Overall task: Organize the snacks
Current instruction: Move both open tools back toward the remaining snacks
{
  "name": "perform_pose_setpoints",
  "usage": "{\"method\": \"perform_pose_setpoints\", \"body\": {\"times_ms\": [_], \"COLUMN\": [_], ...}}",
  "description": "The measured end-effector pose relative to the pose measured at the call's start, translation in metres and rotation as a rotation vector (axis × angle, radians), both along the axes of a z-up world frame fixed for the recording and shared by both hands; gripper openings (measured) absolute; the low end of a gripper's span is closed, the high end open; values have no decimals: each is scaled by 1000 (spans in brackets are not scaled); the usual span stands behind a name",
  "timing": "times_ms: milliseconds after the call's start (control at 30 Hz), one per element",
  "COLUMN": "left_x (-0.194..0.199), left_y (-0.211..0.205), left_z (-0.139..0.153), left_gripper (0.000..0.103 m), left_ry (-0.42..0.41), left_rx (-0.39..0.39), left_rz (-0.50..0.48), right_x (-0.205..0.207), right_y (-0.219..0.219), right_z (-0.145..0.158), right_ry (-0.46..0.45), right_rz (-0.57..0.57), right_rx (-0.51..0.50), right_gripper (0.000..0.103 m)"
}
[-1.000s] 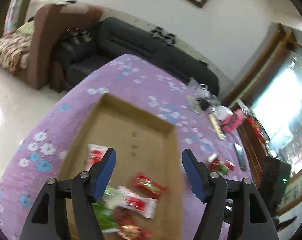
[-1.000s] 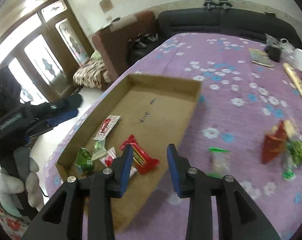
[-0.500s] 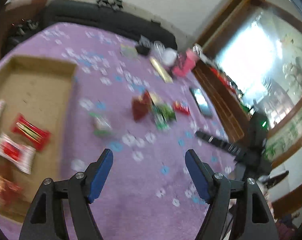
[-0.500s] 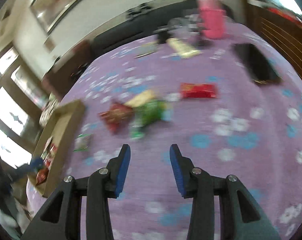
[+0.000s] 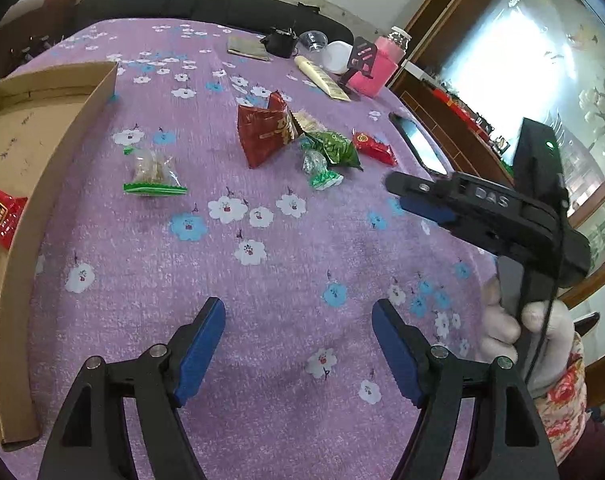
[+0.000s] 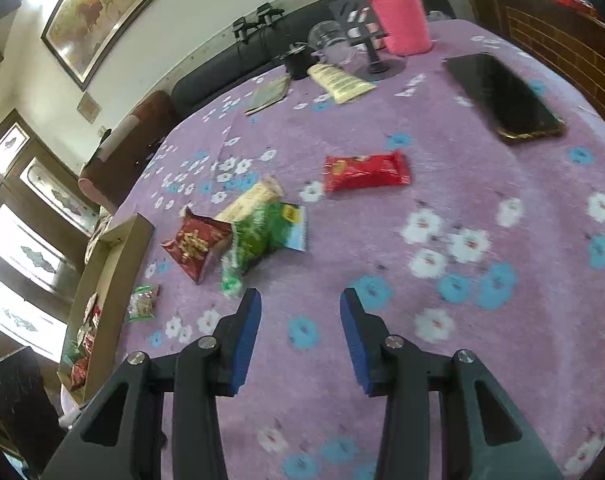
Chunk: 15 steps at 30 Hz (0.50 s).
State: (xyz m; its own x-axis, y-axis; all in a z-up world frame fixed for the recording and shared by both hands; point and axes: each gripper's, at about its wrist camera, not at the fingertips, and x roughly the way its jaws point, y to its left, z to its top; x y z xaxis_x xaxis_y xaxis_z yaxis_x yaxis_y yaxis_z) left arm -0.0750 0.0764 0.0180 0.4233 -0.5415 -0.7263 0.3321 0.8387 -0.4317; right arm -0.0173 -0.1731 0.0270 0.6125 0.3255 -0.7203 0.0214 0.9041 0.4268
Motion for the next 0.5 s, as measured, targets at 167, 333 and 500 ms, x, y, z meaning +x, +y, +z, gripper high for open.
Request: {"method": "perform_pose_setpoints", "body": {"times_ms": [167,333,500], "left_x": [-4,-7,-7], "left_y": [4,-7,4], "left_z": [-2,-1,-3], "left_gripper": [89,102,102], "left_ry": [-7,-16,-1], "left_rx": [-59,-48,-120], "left_rz": [5,-41,-26], "right_x": [23,44,60], "right_y": [28,50,68], "right_z": [-7,-12,-11], "right_ry": [20,26,20], "right_rz": [60,78,81], "right_rx": [-50,-108,-183], "right_gripper": [40,40,40]}}
